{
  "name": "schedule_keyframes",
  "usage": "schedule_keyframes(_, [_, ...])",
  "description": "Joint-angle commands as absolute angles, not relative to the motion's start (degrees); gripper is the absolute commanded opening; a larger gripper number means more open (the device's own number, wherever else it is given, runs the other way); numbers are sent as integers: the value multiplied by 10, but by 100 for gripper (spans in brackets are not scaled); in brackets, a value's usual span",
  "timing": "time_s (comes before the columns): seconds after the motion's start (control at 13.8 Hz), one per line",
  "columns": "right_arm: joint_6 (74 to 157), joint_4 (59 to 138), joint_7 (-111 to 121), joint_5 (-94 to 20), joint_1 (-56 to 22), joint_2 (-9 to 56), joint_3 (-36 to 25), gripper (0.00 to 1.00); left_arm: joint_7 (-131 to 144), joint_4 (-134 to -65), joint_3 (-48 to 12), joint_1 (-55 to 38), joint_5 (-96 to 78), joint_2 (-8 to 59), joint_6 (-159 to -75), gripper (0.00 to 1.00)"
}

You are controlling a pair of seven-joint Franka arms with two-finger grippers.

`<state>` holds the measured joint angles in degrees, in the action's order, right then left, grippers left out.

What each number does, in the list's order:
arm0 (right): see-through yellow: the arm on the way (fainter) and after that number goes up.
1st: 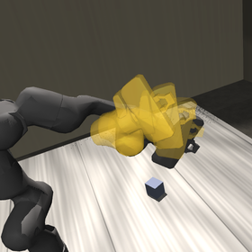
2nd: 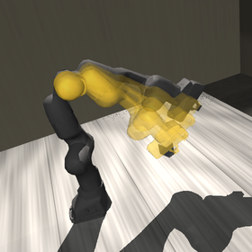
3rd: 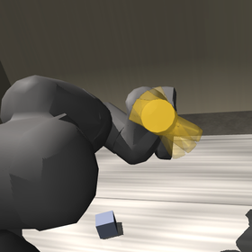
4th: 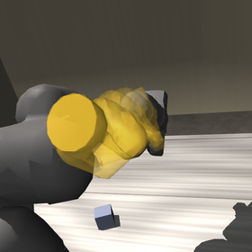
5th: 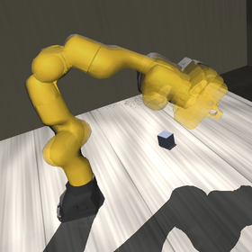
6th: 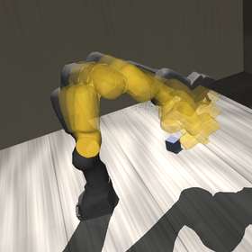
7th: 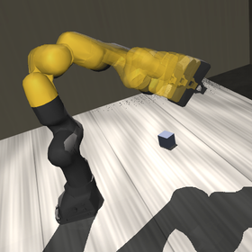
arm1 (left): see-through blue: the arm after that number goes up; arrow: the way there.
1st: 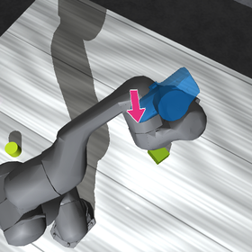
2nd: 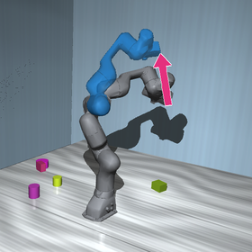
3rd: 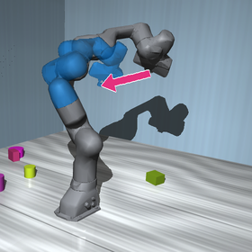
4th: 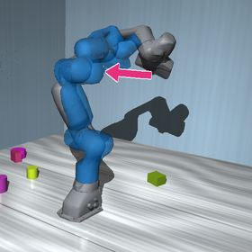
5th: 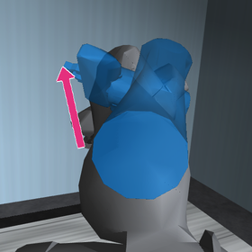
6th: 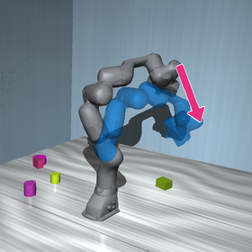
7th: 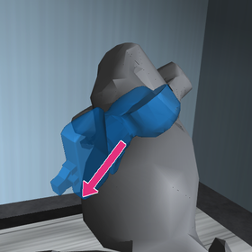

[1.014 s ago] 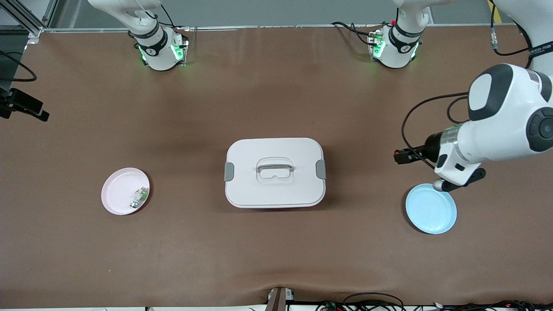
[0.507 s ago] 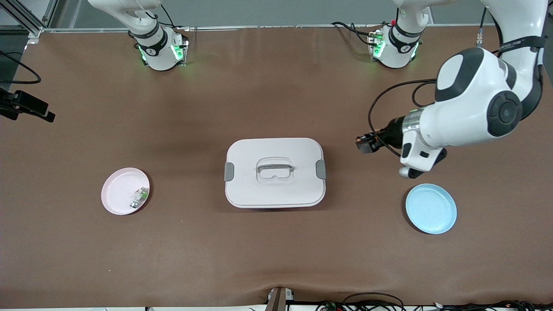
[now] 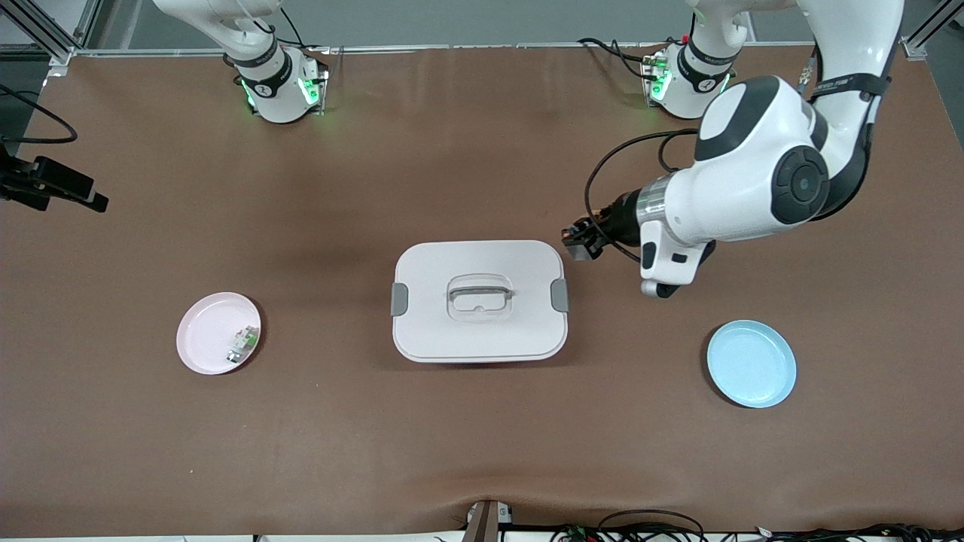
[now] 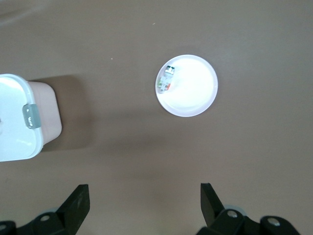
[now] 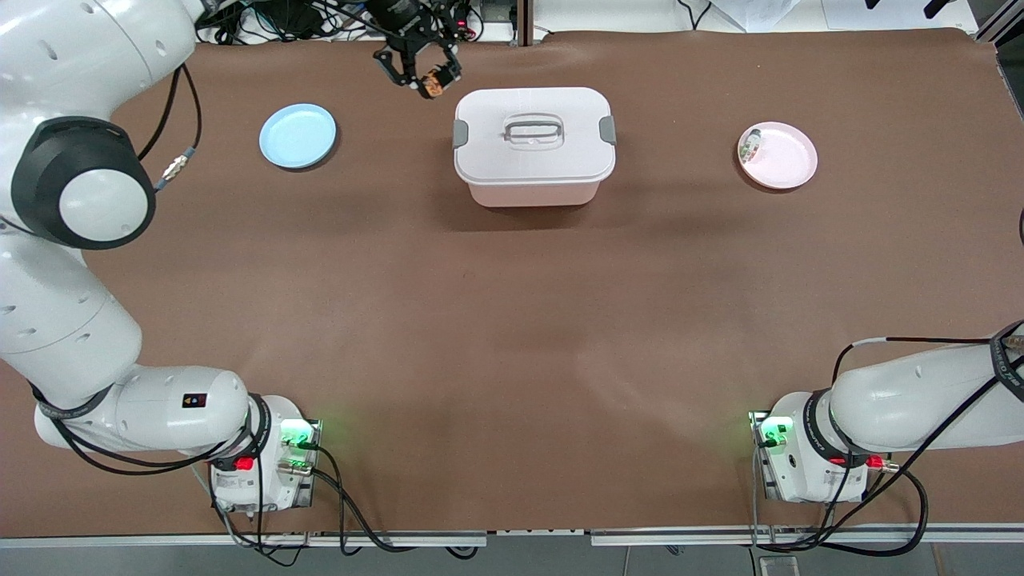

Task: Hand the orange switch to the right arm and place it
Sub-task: 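Lift the orange switch with the left gripper and carry it above the box, then hold the switch up while the right gripper reaches toward it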

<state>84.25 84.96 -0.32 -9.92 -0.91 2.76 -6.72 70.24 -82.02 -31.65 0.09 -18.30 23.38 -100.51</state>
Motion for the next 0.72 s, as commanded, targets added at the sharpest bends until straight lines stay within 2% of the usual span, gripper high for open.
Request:
schedule_keyframes(0.0, [844, 889, -8, -193, 6, 11, -65, 100, 753, -799, -319, -11, -218, 250, -1028, 14])
schedule_keyframes(0.14, [859, 903, -43, -227, -5, 3, -59, 100, 782, -795, -318, -13, -264, 255, -1038, 14])
schedule_keyframes(0.65, [974, 918, -264, -289, -162, -1, -55, 100, 959, -795, -318, -65, -273, 276, -1110, 14])
